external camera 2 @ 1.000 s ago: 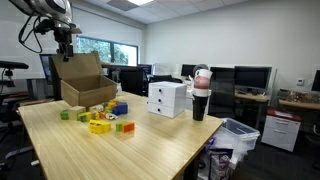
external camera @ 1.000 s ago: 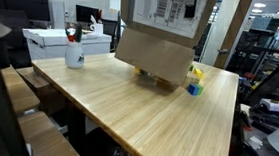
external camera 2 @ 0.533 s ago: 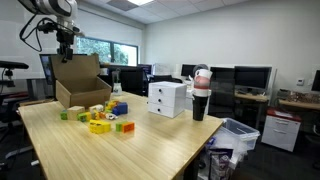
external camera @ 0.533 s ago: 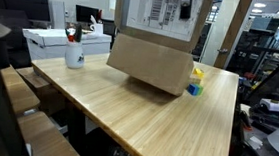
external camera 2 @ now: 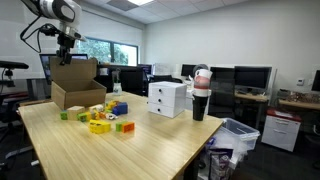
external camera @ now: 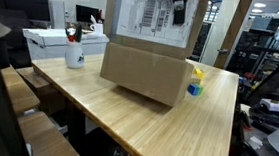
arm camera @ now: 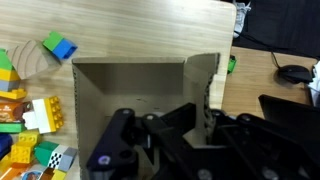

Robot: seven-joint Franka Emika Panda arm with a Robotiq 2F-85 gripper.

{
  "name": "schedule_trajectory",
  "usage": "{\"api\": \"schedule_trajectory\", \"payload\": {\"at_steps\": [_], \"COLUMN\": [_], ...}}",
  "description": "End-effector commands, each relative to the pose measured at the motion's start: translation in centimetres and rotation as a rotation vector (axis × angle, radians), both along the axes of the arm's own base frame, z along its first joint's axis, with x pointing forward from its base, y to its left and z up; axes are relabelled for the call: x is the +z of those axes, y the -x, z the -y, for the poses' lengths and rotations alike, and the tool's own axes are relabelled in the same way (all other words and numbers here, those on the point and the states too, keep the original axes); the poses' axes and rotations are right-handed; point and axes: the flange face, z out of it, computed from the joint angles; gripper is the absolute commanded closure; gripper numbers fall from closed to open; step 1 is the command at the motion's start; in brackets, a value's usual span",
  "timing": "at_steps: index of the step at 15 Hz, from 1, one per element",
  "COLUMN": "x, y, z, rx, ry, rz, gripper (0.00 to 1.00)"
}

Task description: Open the box and spill out the contents

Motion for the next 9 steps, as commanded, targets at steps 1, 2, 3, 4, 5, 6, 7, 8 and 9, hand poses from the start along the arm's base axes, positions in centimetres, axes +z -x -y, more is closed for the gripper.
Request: {"api": "schedule_trajectory", "payload": {"at_steps": [1,2,3,4,5,6,7,8,9], "x": [-1.7,-2.0,-2.4,-2.6,-2.8,-3.0,-3.1,-3.1,-3.2], "y": [-0.2,-0.2,-0.3,-0.3,-0.5,-0.5,-0.6,-0.6,-0.7], "z": [-0.2,-0.3,-0.2,-0.3,-0.3,-0.3,-0.3,-0.3,-0.3], "rx": [0.021,0.022,0.023,0.024,0.025,0.024,0.022,0.022,0.021], "ry": [-0.038,-0.038,-0.040,-0.041,-0.045,-0.048,-0.052,-0.055,-0.057], "rz": [-0.032,-0.037,-0.047,-0.055,-0.059,-0.065,-0.068,-0.070,-0.071], "gripper": [0.96,0.96,0.97,0.90,0.69,0.66,0.60,0.55,0.49]}}
